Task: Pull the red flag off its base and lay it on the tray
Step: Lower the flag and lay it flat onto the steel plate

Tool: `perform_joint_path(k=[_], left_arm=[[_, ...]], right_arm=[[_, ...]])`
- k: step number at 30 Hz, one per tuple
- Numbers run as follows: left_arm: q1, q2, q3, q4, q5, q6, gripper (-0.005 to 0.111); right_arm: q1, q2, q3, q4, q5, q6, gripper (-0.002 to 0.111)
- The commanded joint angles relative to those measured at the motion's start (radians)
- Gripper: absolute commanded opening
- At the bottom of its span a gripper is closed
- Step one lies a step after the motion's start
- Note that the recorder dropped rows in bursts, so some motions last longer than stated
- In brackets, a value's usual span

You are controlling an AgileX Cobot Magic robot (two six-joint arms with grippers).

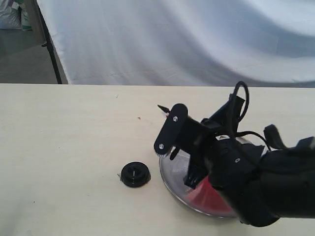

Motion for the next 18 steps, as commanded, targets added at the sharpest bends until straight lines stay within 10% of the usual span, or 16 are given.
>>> perform_joint_path(k=[1,18], left_arm=[[0.005,-0.004,0.003,-0.008,0.000,-0.002,0.000],[0.005,-0.004,0.003,-0.008,0.000,-0.002,0.000]], right_arm=[[0.003,0.065,0.002,0.112,-0.051,-0.106,0.000],[0.003,0.174,0.002,0.128,-0.077,-0.018,0.002]])
